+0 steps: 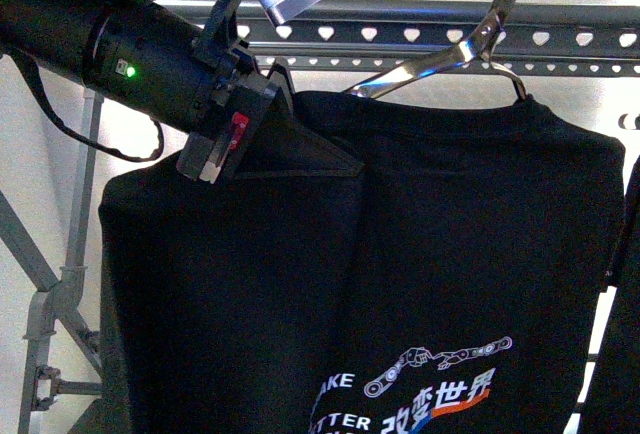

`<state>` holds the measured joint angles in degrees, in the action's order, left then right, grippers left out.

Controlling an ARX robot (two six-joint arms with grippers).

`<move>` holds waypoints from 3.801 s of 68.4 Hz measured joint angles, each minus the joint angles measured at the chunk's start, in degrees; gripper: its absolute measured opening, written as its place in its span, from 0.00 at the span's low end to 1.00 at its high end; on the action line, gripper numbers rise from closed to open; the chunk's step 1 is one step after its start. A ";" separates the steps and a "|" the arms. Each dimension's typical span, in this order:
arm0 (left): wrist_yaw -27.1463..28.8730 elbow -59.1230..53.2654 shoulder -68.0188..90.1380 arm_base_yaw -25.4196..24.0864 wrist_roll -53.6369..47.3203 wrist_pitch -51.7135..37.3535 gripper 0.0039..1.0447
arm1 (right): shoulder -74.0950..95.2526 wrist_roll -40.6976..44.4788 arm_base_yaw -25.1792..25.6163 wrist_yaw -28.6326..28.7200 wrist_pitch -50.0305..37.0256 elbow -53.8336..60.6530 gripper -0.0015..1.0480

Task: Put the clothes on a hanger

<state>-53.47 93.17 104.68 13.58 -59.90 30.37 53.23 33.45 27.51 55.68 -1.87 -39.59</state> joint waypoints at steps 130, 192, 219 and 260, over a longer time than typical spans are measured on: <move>12.79 -11.72 -4.13 -5.64 80.59 -100.45 0.94 | 39.10 41.55 -14.99 -21.20 14.10 -19.61 0.09; 59.06 -35.71 -26.77 -8.61 62.49 -53.75 0.72 | 22.88 -5.62 -12.31 -29.33 32.20 -30.40 0.09; 59.32 -66.53 -39.23 -7.78 60.26 -68.70 0.07 | 41.44 -14.14 -13.05 -38.91 33.75 -48.81 0.09; 53.55 -84.98 -57.40 -13.44 60.04 -69.20 0.03 | 57.07 -21.66 -17.66 -50.01 35.10 -64.48 0.09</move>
<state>0.08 8.19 47.29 0.14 0.14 -38.83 110.30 11.79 9.85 5.67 33.23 -104.07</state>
